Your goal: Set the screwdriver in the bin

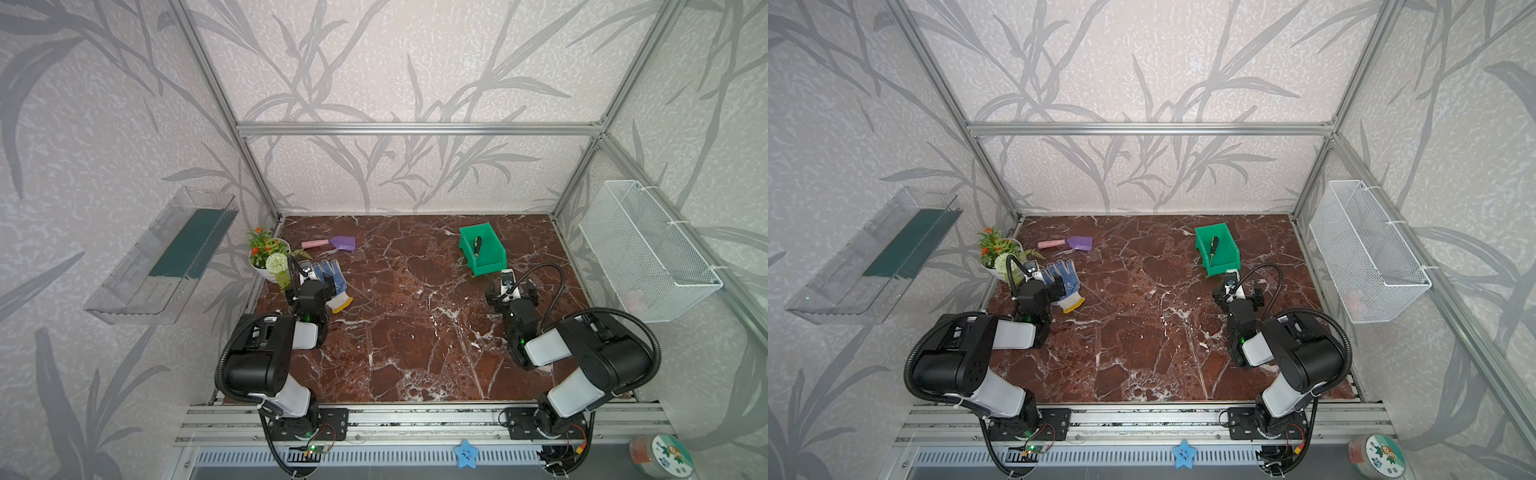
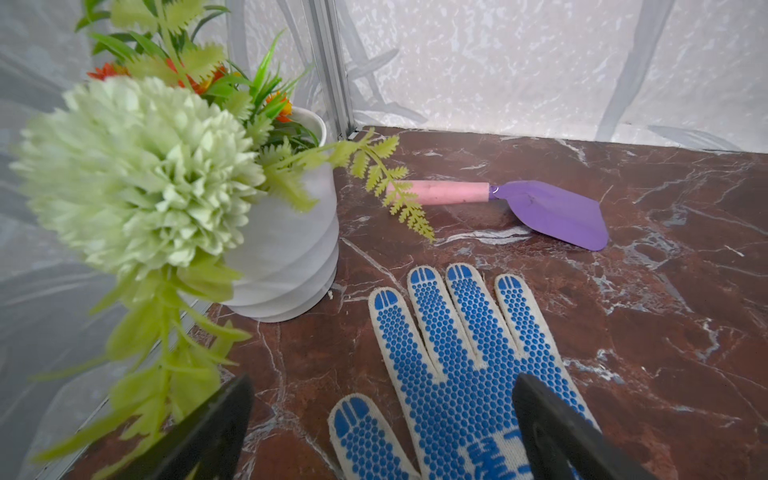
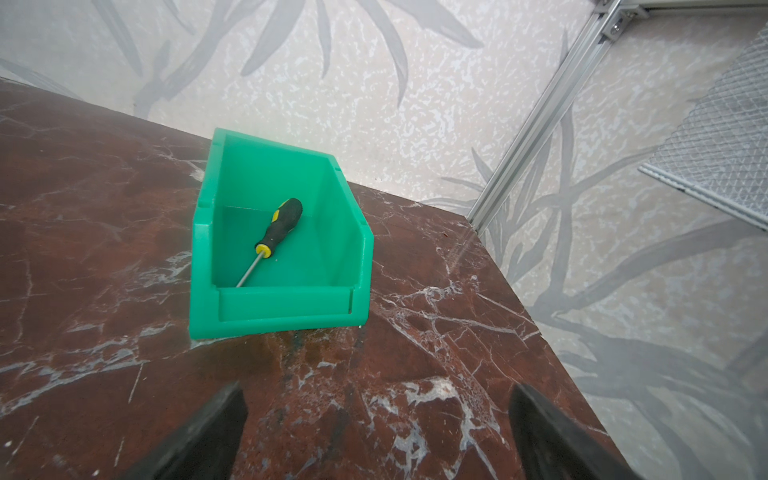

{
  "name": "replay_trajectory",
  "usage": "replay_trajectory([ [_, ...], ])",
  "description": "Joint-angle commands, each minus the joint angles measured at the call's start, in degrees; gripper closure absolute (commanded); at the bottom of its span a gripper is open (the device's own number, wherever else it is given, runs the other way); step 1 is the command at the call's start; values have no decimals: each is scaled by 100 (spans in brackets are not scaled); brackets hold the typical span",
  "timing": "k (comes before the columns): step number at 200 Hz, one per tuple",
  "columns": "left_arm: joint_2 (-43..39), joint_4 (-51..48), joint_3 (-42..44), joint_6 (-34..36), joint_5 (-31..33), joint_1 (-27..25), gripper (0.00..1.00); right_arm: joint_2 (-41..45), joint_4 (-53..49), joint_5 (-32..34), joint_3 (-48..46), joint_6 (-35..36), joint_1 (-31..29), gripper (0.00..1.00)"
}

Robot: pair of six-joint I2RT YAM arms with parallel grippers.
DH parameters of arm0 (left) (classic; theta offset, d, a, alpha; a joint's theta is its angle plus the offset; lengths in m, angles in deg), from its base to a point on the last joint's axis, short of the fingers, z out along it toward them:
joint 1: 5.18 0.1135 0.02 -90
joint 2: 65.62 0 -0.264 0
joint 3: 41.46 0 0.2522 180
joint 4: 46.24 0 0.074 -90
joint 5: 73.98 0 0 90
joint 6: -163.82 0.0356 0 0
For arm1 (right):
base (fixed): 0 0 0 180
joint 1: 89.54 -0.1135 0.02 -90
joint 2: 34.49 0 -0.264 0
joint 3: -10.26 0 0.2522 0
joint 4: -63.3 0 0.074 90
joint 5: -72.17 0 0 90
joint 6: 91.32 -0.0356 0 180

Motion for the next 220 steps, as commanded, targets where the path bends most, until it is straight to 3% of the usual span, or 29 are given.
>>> replay_trajectory([
  [1, 1, 142, 46, -47, 15, -20, 1, 260, -431, -1009, 11, -614, 551, 1],
  [14, 48, 282, 66, -4, 5, -24, 1, 149, -787, -1169, 215, -895, 784, 1],
  [67, 42, 259, 60, -20, 5, -20, 1, 163, -1815, -1213, 760, -896, 822, 1],
  [220, 42, 257, 54, -20, 4, -24, 1, 169, -1839, -1293, 773, -1009, 938, 1],
])
